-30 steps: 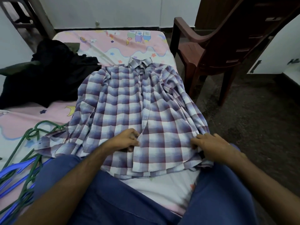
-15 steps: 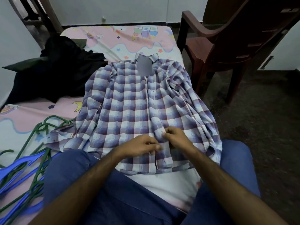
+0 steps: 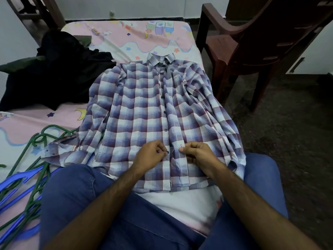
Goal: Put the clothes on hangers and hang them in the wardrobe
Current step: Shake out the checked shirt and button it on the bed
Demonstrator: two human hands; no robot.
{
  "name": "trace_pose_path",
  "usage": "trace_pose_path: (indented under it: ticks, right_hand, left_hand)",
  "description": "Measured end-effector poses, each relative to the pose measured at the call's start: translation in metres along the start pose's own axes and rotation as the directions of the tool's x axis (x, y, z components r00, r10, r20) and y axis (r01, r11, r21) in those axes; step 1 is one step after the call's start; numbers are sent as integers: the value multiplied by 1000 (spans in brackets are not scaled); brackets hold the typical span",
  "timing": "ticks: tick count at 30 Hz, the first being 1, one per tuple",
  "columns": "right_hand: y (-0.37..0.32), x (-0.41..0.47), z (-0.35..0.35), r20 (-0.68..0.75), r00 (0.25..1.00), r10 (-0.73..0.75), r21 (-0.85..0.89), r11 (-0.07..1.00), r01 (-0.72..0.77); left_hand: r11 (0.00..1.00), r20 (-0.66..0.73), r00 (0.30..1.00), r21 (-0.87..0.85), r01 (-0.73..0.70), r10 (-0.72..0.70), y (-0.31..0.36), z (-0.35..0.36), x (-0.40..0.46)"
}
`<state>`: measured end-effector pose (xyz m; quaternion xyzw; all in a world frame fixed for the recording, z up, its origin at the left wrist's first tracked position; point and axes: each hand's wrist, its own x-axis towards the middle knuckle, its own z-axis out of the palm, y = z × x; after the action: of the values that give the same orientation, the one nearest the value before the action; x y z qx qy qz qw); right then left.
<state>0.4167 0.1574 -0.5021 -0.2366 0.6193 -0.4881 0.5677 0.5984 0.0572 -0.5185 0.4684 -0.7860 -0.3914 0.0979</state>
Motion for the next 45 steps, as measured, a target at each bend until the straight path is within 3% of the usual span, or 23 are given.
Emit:
trace_pose_path:
  ticks: [3,6,11,14,27,34,39,45]
  right_hand:
    - [-2,2,5,-21,999,-32,-85,996,30]
    - [0,4,9,-71,997,-35,-114,993,27]
    - [-1,9,22,-120,991,-55,-276,961,20]
    - [4,16,32,-169,981,-97,-402,915,21]
    - [17,13,55,-265,939,-219,-613,790,11]
    - [24,14,62,-276,926,-259,-587,808,51]
    - [30,10,67,-288,926,-244,-425,899,105]
    - [36,9,60,-261,923,-283,-389,906,168]
  left_hand:
    - [984,4,991,-122,131,-132,4,-2,4]
    - [902,86,967,-348,255,-240,3,-8,4]
    - [754,181,940,-562,340,-289,-1,-17,0]
    - [742,181,941,-579,338,-288,-1,-14,2]
    - [790,125,966,-556,257,-226,-3,-9,-2]
    - [832,119,975,-509,220,-185,-4,-7,-4]
    - [817,126,974,-529,227,-189,-4,-9,-6]
    - [823,135,972,-519,233,-190,-6,-8,-4]
